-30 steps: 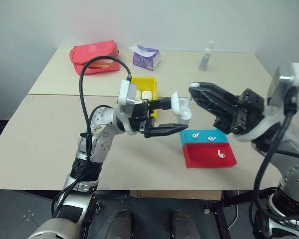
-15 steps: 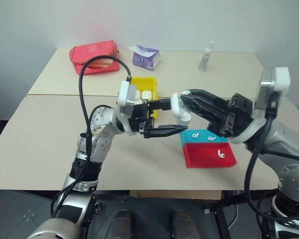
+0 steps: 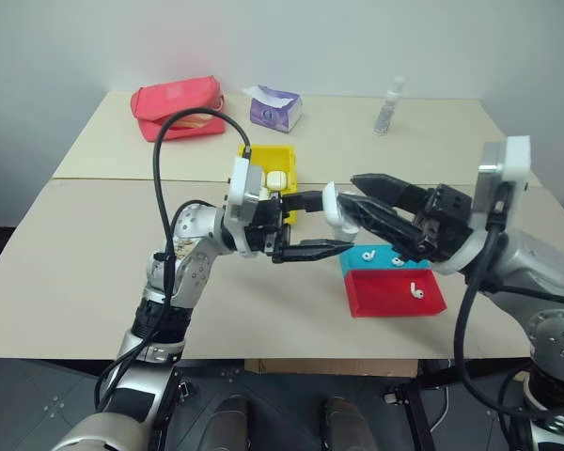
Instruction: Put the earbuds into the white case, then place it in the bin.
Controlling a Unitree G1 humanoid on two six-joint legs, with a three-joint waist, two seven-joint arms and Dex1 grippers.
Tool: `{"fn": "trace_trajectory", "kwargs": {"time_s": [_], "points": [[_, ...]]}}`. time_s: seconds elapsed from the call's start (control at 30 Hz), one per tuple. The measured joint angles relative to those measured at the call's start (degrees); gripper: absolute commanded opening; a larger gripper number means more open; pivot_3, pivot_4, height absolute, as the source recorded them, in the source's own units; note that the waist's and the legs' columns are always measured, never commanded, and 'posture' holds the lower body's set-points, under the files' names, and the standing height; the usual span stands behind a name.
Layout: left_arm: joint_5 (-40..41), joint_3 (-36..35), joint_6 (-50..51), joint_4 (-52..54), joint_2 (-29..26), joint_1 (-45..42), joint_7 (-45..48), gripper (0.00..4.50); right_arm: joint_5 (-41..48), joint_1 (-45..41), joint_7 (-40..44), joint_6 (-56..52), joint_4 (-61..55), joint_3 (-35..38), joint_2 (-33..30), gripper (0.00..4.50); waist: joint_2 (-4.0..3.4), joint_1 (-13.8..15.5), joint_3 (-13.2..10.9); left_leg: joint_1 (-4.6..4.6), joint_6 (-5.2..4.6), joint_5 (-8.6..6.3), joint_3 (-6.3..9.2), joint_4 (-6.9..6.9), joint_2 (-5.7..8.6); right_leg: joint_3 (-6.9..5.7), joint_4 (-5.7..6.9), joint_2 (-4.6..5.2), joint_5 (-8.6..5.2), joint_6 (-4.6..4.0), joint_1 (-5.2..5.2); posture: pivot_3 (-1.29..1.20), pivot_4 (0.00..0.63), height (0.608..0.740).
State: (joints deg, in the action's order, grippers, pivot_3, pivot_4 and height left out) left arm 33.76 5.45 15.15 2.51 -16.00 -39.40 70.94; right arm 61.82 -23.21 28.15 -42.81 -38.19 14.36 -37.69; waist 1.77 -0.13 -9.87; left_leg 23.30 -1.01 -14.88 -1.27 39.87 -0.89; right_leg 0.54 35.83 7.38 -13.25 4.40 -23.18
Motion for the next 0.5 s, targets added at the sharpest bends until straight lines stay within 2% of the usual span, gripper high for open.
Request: {"fn": "trace_trajectory", "kwargs": {"time_s": [0.03,0.3,0.4,0.5], "points": [[0.0,-0.01,0.0,0.0,-0.07,0.0,0.0,2.81,-0.05,0.05,0.24,0.12,0.18,0.0,-0.08,3.97,0.0,0.0,0.0,0.0,0.0,0.0,0.01,0.0,0.0,0.0,0.0,0.0,0.0,0.0,0.0,0.0,0.15,0.74],[-0.03,-0.06,-0.01,0.01,-0.08,0.0,-0.71,2.81,-0.44,-0.04,0.48,0.7,0.77,-0.05,-0.78,3.97,0.0,0.02,0.0,0.0,0.0,0.0,0.06,0.0,0.0,0.0,-0.01,0.0,0.0,0.0,0.0,0.0,0.15,0.74],[0.02,-0.29,-0.01,0.27,-0.35,0.0,-1.07,2.81,0.02,-0.52,0.0,0.6,2.11,1.32,-3.41,3.97,0.0,0.08,0.0,0.01,0.0,0.0,0.06,0.0,0.01,0.01,-0.01,0.0,0.0,0.0,0.0,0.0,0.15,0.74],[0.04,-1.54,-0.01,0.48,-2.79,0.0,-0.97,2.81,0.07,-0.92,2.82,0.25,6.24,6.05,-10.5,3.97,0.0,0.15,0.0,0.01,-0.01,0.0,-0.02,-0.02,0.0,-0.01,-0.04,0.0,0.0,0.0,0.0,0.0,0.15,0.74]]}}
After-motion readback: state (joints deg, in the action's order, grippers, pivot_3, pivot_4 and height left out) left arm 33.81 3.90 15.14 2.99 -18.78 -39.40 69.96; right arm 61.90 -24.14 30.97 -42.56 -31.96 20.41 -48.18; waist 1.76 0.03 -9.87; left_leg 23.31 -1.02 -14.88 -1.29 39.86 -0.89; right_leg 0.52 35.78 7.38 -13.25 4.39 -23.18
